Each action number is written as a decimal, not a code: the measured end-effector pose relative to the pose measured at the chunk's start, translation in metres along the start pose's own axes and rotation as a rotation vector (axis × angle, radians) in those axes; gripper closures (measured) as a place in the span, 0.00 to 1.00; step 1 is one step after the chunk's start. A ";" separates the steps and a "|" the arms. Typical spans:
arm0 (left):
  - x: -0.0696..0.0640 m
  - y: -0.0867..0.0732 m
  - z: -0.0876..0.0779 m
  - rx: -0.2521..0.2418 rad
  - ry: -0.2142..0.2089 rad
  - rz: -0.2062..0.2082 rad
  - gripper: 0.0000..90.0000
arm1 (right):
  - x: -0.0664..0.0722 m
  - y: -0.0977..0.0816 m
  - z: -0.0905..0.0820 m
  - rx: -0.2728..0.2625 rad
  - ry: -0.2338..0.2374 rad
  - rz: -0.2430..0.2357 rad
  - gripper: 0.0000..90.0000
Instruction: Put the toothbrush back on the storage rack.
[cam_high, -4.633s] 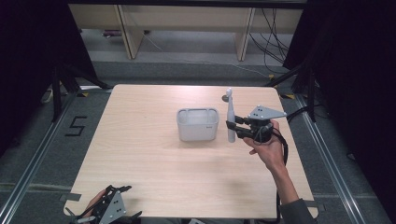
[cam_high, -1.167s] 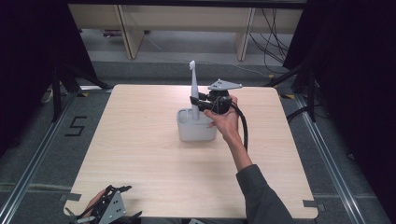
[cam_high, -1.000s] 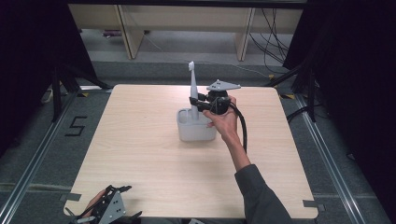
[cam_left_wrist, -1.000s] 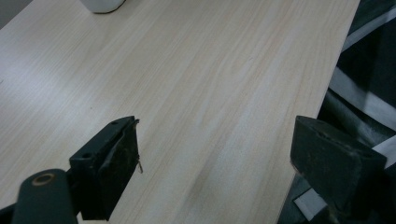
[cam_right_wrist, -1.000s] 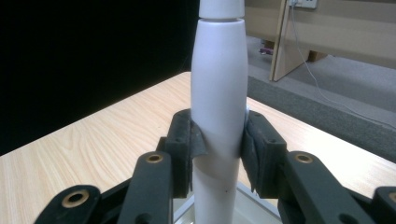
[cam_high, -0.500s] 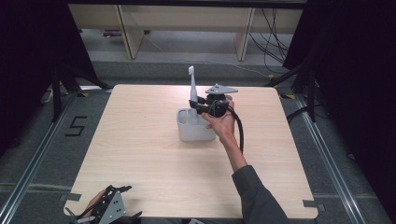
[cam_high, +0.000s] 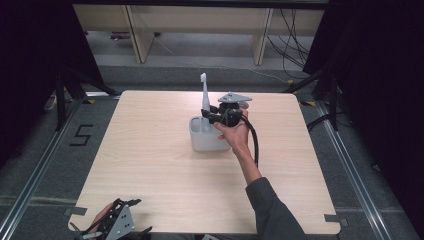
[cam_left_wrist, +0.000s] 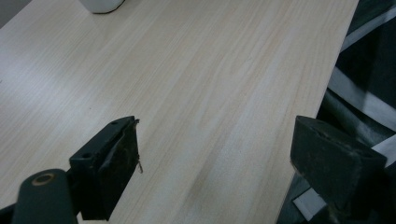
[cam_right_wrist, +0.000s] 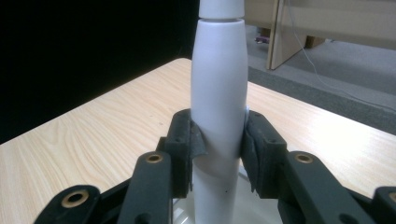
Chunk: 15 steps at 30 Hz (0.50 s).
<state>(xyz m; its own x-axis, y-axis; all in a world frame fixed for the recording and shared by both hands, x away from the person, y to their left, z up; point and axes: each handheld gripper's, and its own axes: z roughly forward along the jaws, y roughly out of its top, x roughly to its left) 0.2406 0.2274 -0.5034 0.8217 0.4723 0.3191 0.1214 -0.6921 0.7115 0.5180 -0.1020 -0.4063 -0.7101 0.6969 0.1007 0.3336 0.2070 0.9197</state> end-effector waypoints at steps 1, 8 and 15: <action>0.000 0.000 0.000 0.004 -0.001 0.001 0.17 | 0.000 -0.002 0.001 0.008 0.001 0.021 0.73; 0.000 0.000 0.000 0.000 -0.002 0.000 0.17 | 0.000 -0.007 0.005 0.028 0.005 0.022 0.73; 0.000 0.000 0.000 0.006 -0.001 0.001 0.17 | 0.001 -0.009 0.008 0.034 0.011 0.003 0.73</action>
<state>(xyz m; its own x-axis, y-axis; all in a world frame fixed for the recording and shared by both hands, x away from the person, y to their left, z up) 0.2405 0.2275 -0.5032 0.8224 0.4708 0.3192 0.1237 -0.6958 0.7075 0.5194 -0.0977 -0.4181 -0.7158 0.6899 0.1080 0.3565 0.2280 0.9060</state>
